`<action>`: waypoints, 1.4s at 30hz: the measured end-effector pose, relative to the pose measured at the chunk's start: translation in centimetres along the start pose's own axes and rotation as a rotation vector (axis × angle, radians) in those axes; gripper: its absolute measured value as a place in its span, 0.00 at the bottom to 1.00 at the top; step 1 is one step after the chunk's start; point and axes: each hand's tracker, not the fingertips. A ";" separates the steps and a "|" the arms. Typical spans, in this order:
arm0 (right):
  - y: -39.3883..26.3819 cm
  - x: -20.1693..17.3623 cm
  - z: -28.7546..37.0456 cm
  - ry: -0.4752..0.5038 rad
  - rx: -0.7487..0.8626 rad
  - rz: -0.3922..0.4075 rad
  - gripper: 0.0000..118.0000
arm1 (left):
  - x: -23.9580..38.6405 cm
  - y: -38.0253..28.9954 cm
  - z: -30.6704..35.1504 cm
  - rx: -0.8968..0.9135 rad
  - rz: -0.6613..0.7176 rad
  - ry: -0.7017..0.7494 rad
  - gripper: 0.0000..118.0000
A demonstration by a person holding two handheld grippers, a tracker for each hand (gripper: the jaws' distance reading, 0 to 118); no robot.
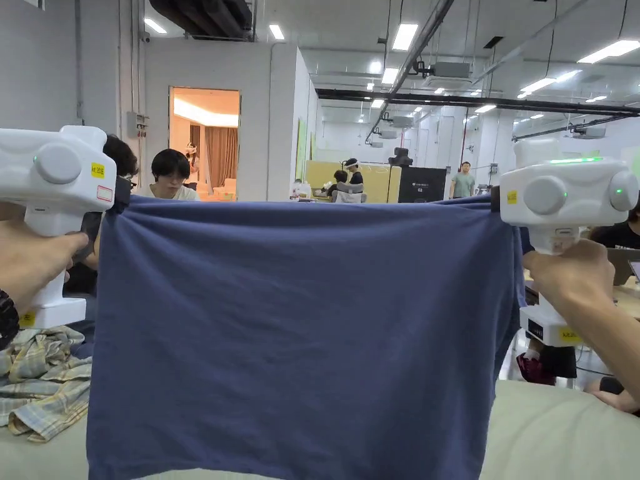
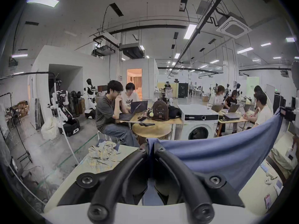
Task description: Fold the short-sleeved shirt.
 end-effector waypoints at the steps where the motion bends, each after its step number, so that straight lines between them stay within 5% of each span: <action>1: -0.5 -0.1 0.3 -0.002 -0.003 0.011 0.00 | 0.0 -0.6 0.0 -0.012 -0.015 -0.001 0.00; 15: -13.6 -0.1 10.7 0.003 -0.135 0.049 0.00 | -0.7 -16.8 5.8 -0.161 0.007 -0.053 0.00; 28: -20.4 2.0 22.1 0.037 -0.243 0.048 0.00 | -1.8 -24.4 16.8 -0.178 0.074 -0.113 0.00; 42: -33.5 1.3 23.6 0.103 -0.670 0.016 0.00 | -1.2 -36.6 18.0 -0.553 0.117 -0.155 0.00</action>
